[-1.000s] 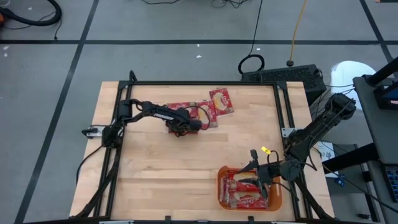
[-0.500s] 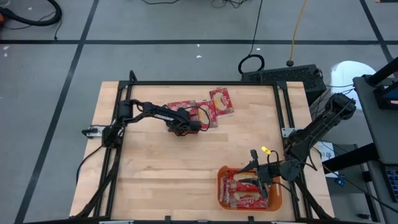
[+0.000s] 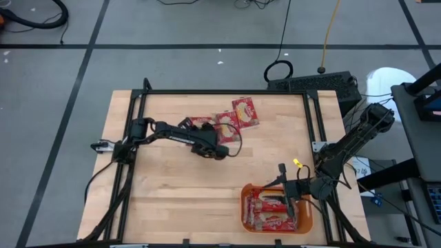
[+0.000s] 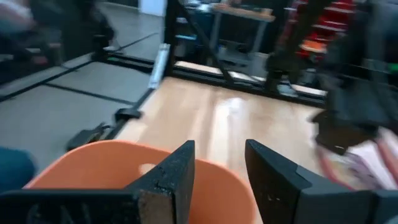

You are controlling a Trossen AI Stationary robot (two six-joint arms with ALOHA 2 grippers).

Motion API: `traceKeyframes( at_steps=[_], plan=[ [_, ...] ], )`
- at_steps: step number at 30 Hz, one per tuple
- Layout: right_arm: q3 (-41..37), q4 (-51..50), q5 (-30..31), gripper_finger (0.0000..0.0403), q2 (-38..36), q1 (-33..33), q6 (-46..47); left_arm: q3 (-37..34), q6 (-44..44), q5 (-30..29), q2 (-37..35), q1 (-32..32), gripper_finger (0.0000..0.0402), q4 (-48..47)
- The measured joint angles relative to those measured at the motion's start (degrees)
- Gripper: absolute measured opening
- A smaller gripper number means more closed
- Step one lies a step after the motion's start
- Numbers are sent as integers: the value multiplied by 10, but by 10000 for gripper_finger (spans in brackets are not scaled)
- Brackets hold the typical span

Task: Sort popcorn bags into baskets
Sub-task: Put the red popcorn bag into the orange bin

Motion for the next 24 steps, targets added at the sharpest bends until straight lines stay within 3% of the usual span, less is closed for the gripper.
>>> traceKeyframes(
  at_steps=[6, 24],
  plan=[
    [-1, 1, 80, 134, 0, 0, 23, 45, -27, -49, -13, -58, 1, 1],
    [-23, 0, 82, 134, 1, -11, 66, 57, -19, -148, -106, -155, 0, 29]
  ],
)
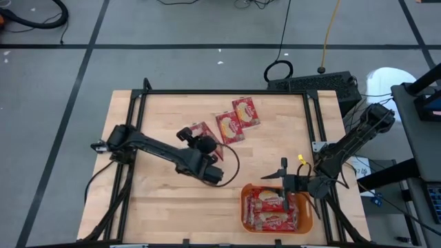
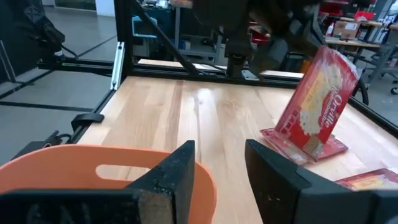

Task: Sort popcorn bags into baskets
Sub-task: Put the red popcorn bag into the orange bin

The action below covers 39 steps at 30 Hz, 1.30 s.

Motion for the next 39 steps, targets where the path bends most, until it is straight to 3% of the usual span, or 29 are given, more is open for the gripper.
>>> traceKeyframes(
  at_steps=[7, 10, 21, 28, 33, 39],
  plan=[
    [0, 1, -2, 136, 13, -6, -39, 0, 71, -57, -39, -36, 0, 94],
    [0, 1, -2, 142, 15, -7, -100, 0, 122, -74, -54, -48, 0, 153],
    [0, 28, -2, 193, 15, -7, -515, 0, 381, -80, -82, -89, 0, 410],
    [0, 49, 40, 248, 15, -14, -734, 0, 517, -29, -83, -110, 0, 591],
    [0, 112, 59, 267, 15, -15, -908, 0, 549, -6, -83, -126, 0, 676],
    [0, 199, 30, 252, 15, -14, -1096, 0, 524, 0, -83, -138, 0, 709]
  ],
)
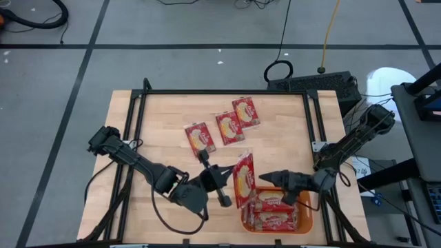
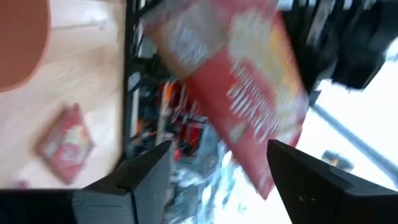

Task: Sort popcorn bags into baskets
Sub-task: Put the red popcorn bag into the orange bin

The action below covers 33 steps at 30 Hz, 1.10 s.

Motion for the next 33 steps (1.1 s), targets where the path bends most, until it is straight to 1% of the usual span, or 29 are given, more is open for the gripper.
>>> traceKeyframes(
  at_steps=[3, 6, 9, 12, 16, 18, 30, 33],
  plan=[
    [0, 3, -32, 244, 0, -5, -49, 0, -3, 27, 0, 0, 0, 28],
    [0, 12, -42, 240, 8, -12, -58, 0, -3, 45, 0, 0, 0, 50],
    [0, 25, -84, 240, 16, -12, -93, 0, -4, 55, 0, 4, 0, 61],
    [0, 66, -118, 240, 38, -17, -151, 0, -10, 73, 0, 13, 0, 68],
    [0, 144, -140, 240, 71, -21, -245, 0, -26, 93, 0, 25, 0, 69],
    [0, 163, -142, 240, 84, -27, -283, 0, -29, 100, 0, 29, 0, 69],
    [0, 169, -151, 240, 109, -85, -310, 0, -40, 102, 0, 37, 0, 72],
    [0, 184, -155, 240, 110, -96, -330, 0, -45, 112, 0, 37, 0, 72]
  ],
)
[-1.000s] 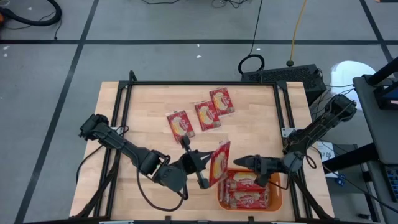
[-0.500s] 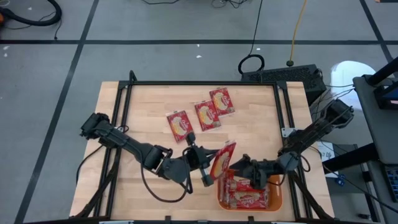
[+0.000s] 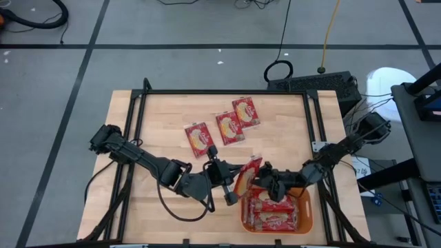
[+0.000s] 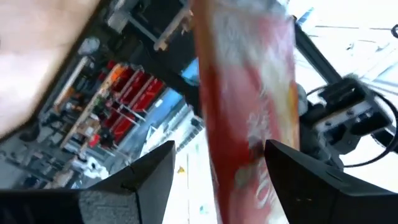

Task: Sort popcorn bags into baskets
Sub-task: Put the red popcorn bag into the orange bin

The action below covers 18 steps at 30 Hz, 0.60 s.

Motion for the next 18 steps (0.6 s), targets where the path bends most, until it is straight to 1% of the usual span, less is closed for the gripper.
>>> traceKeyframes(
  at_steps=[3, 5, 8, 12, 16, 18],
  plan=[
    [0, 9, -15, 240, -1, -9, -16, 0, -5, 2, 0, 0, 0, -1],
    [0, 19, -36, 238, 0, -10, -20, 0, -9, 2, 0, 0, 0, -9],
    [0, 31, -60, 225, 0, -9, -10, 0, -20, 2, 0, 0, 0, -29],
    [0, 37, -58, 194, -1, -5, 18, 0, -41, 2, 0, 0, 1, -55],
    [0, 32, -58, 158, 1, -1, 26, 0, -65, -13, 0, 0, 1, -87],
    [0, 31, -58, 138, 3, 1, 45, 0, -79, -19, 0, 0, 1, -107]
  ],
)
